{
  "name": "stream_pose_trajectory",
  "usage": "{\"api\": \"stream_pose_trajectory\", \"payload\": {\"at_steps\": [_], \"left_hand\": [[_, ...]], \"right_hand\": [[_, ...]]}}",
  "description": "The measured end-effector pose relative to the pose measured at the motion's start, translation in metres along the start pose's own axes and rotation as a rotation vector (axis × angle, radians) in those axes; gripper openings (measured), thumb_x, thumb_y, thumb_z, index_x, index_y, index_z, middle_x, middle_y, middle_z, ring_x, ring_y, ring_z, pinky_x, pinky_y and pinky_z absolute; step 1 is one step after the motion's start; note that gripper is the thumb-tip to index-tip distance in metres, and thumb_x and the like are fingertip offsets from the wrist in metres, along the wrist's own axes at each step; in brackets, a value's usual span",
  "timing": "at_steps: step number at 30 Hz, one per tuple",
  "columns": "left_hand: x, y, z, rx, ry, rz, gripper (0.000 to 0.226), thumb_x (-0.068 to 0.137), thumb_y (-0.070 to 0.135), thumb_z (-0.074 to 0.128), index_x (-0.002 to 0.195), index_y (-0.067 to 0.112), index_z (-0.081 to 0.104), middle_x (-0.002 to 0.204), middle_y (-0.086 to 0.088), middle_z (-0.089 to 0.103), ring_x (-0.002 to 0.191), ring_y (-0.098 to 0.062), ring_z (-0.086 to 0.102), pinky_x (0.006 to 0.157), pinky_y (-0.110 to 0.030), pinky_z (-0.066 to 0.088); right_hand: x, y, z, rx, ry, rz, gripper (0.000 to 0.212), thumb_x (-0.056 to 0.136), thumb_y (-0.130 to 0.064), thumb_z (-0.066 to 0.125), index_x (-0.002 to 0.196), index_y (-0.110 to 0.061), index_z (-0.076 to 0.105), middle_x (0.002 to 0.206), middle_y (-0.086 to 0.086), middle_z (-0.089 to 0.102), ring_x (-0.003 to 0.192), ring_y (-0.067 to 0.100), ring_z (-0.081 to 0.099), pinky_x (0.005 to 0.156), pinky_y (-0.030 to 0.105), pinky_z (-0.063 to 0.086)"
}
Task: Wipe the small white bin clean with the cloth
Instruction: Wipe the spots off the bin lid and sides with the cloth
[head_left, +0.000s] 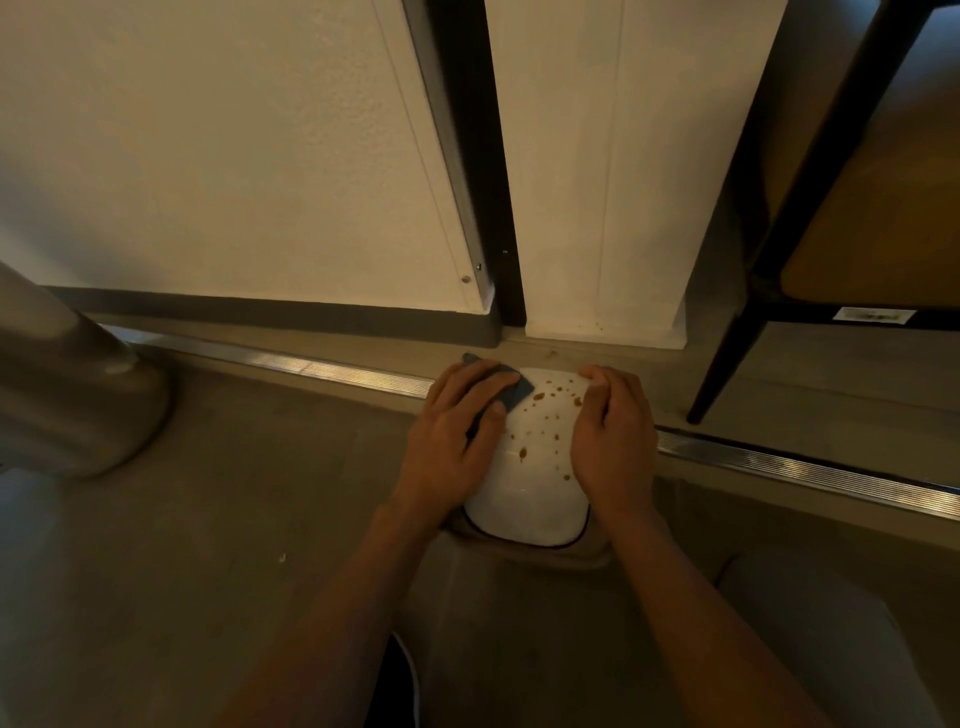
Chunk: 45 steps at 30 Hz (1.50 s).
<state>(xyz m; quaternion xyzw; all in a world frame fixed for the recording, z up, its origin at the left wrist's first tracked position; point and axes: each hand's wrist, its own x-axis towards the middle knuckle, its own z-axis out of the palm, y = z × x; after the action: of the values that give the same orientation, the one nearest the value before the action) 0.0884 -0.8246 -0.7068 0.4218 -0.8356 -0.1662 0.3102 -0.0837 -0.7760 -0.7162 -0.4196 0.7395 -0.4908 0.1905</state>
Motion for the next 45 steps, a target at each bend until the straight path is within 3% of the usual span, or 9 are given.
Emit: {"api": "stream_pose_trajectory", "payload": {"at_steps": [5,8,12,15,21,30,36,41,45], "left_hand": [[0.010,0.001,0.002,-0.171,0.008,-0.261,0.031,0.100,0.037,0.043,0.126,0.031,0.059,0.129,0.013,0.050,0.119,-0.005,0.049,0.105,-0.030,0.044],[0.035,0.009,-0.001,-0.071,-0.075,-0.453,0.030,0.103,0.037,0.041,0.125,0.032,0.061,0.124,0.008,0.054,0.109,-0.011,0.054,0.096,-0.034,0.047],[0.023,0.019,0.003,0.116,-0.048,-0.269,0.039,0.102,0.041,0.036,0.131,0.029,0.059,0.133,0.005,0.055,0.118,-0.016,0.054,0.097,-0.036,0.048],[-0.005,0.016,0.006,0.138,0.018,-0.161,0.044,0.102,0.040,0.035,0.138,0.025,0.055,0.146,0.003,0.048,0.135,-0.018,0.043,0.108,-0.023,0.036],[-0.046,0.016,0.013,0.006,0.098,-0.177,0.042,0.105,0.033,0.038,0.145,0.023,0.043,0.159,0.000,0.029,0.147,-0.021,0.030,0.114,-0.047,0.038],[-0.073,0.016,0.020,0.050,0.055,-0.182,0.047,0.105,0.035,0.035,0.151,0.029,0.028,0.164,-0.003,0.015,0.152,-0.027,0.018,0.117,-0.047,0.034],[-0.056,0.012,0.015,0.016,0.081,-0.158,0.045,0.105,0.028,0.039,0.149,0.021,0.037,0.162,-0.003,0.024,0.150,-0.024,0.024,0.114,-0.048,0.038],[-0.023,0.010,0.007,0.032,0.055,-0.212,0.044,0.104,0.034,0.035,0.146,0.024,0.043,0.156,0.002,0.032,0.144,-0.014,0.031,0.114,-0.015,0.022],[0.016,0.004,0.000,0.015,-0.078,-0.247,0.037,0.104,0.033,0.037,0.136,0.025,0.053,0.142,0.000,0.049,0.127,-0.017,0.048,0.104,-0.030,0.042]], "right_hand": [[0.000,0.000,-0.001,-0.013,-0.017,-0.013,0.031,0.104,-0.027,0.034,0.121,-0.018,0.059,0.120,0.000,0.058,0.111,0.014,0.052,0.090,0.022,0.036],[0.000,0.000,-0.002,-0.005,-0.011,-0.017,0.031,0.105,-0.026,0.034,0.120,-0.017,0.060,0.119,0.002,0.059,0.111,0.017,0.054,0.091,0.024,0.037],[-0.001,-0.001,-0.002,-0.018,-0.009,-0.006,0.033,0.105,-0.027,0.033,0.122,-0.017,0.059,0.121,0.003,0.059,0.112,0.017,0.053,0.091,0.023,0.035],[-0.001,-0.002,-0.001,-0.037,0.000,-0.004,0.033,0.105,-0.026,0.033,0.122,-0.018,0.059,0.122,0.003,0.059,0.113,0.017,0.053,0.091,0.023,0.036],[-0.001,-0.001,-0.001,-0.016,-0.011,-0.015,0.033,0.105,-0.027,0.033,0.124,-0.018,0.059,0.124,0.003,0.059,0.114,0.018,0.053,0.093,0.025,0.038],[-0.001,-0.002,-0.002,-0.029,-0.012,-0.034,0.032,0.105,-0.027,0.034,0.123,-0.019,0.059,0.122,0.002,0.060,0.114,0.017,0.055,0.096,0.027,0.042],[-0.001,-0.004,-0.003,-0.057,-0.010,-0.048,0.031,0.106,-0.021,0.036,0.124,-0.015,0.059,0.124,0.004,0.059,0.111,0.015,0.055,0.094,0.024,0.041],[0.001,-0.005,-0.003,-0.043,-0.015,-0.041,0.031,0.105,-0.020,0.036,0.124,-0.014,0.060,0.124,0.003,0.058,0.108,0.006,0.050,0.093,0.020,0.038],[0.000,-0.004,-0.003,-0.031,-0.018,-0.057,0.030,0.105,-0.019,0.036,0.123,-0.012,0.060,0.124,0.005,0.058,0.108,0.010,0.053,0.092,0.017,0.037]]}}
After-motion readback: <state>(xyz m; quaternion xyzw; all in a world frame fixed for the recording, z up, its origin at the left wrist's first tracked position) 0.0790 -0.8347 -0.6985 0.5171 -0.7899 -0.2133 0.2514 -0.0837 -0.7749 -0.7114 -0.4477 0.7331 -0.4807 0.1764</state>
